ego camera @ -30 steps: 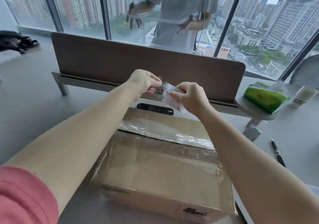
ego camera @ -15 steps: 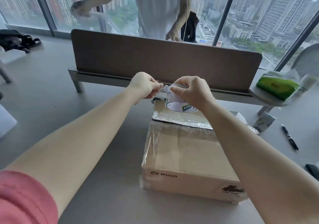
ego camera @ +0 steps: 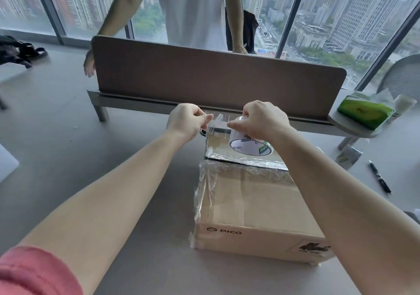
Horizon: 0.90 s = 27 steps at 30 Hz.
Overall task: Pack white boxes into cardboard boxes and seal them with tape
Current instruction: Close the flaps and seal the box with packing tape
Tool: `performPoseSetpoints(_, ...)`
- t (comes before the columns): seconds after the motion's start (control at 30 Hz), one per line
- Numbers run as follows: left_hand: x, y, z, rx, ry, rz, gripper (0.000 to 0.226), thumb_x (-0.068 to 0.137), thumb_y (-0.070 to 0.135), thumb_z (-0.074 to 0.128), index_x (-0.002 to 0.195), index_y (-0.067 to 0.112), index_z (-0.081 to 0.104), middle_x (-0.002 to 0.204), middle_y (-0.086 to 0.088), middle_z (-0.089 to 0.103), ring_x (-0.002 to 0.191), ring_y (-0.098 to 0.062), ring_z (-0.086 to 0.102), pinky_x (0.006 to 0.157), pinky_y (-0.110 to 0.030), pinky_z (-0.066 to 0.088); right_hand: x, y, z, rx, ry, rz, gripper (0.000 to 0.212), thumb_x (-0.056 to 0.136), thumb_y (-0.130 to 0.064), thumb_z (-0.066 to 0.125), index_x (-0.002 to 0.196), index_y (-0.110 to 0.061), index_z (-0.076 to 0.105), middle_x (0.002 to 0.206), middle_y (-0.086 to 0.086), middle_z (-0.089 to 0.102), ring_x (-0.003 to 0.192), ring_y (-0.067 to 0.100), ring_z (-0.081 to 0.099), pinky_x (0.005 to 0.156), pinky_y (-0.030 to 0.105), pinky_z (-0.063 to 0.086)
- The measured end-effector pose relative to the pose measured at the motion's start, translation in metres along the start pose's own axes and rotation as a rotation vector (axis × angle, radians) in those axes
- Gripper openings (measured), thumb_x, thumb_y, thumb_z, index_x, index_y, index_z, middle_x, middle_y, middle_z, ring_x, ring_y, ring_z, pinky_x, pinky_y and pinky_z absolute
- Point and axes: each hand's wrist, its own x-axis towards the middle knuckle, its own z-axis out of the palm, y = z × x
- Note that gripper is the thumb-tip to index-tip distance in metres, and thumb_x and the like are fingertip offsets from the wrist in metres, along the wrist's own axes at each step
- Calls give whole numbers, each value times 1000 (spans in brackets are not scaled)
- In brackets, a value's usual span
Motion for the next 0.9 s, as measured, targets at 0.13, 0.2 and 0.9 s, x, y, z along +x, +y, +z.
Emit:
performPoseSetpoints(0.13,5,3,0,-90,-37,-62,32,90,23,60,60,17,51,60,4,56,60,-8,48,66,-24,41,3,11,-2,261,-77,38,51,78,-53,62,55,-12,44,56,-2,41,55,14,39,51,26,28)
performPoseSetpoints(0.2,9,1,-3,-189,-53,-116,29,90,20,59,63,14,50,62,-1,55,60,-12,51,71,-27,48,3,19,-4,585,-126,17,45,78,-40,68,55,-12,41,55,1,32,53,13,30,50,26,24)
performPoseSetpoints(0.9,-10,-11,5,12,10,-126,37,93,23,55,58,16,45,79,-7,59,71,-22,47,69,-26,37,6,9,-13,348,-61,-76,34,82,-34,65,55,-17,52,55,-1,49,53,12,45,56,25,40)
